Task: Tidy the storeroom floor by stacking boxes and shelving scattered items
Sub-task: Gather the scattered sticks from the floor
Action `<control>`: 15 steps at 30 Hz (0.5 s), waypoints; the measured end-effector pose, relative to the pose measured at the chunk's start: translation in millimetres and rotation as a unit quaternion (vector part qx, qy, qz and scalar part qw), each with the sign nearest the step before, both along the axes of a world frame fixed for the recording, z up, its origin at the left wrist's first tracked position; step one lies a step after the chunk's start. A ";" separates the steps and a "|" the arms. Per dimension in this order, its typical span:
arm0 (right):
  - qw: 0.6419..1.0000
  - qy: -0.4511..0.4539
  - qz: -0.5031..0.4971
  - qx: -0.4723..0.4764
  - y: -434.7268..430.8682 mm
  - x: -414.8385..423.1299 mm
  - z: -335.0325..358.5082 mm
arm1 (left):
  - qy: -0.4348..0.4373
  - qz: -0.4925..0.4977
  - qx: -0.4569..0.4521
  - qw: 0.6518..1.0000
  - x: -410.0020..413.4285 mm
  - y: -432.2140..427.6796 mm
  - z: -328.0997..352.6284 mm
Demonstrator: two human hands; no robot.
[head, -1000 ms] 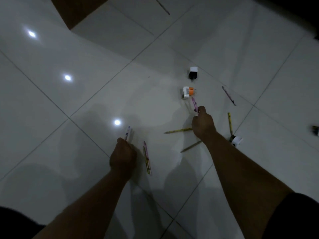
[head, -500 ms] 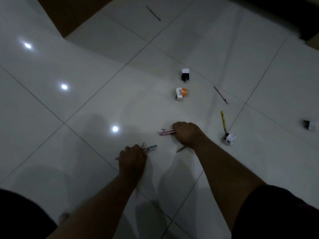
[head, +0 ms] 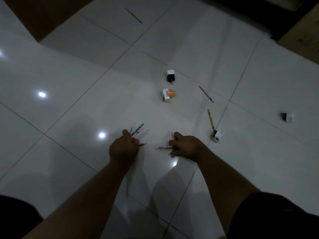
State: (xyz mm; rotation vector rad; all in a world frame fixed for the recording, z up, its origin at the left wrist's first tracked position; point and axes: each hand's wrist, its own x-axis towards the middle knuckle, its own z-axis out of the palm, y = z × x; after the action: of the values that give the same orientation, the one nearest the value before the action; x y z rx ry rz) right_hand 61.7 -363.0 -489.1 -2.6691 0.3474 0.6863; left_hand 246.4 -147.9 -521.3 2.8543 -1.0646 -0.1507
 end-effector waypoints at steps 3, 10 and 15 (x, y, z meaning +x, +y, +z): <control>0.998 -0.039 0.017 -0.040 4.5 -0.3 -0.3 | 0.073 0.079 -0.027 0.994 -1.2 4.4 9.4; 0.910 -0.141 -0.298 -0.251 -47.4 23.1 3.9 | -0.026 -0.132 -0.034 0.990 14.1 33.4 -8.3; 0.853 -0.049 -0.480 -0.200 -101.9 25.3 5.3 | -0.028 -0.270 -0.012 0.962 24.5 41.5 -10.8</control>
State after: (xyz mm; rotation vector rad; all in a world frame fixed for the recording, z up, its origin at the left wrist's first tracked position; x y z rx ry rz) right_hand 86.9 -464.9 -483.8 -2.3673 1.7800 0.1474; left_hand 271.0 -106.4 -532.1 2.4822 -1.8163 -0.0894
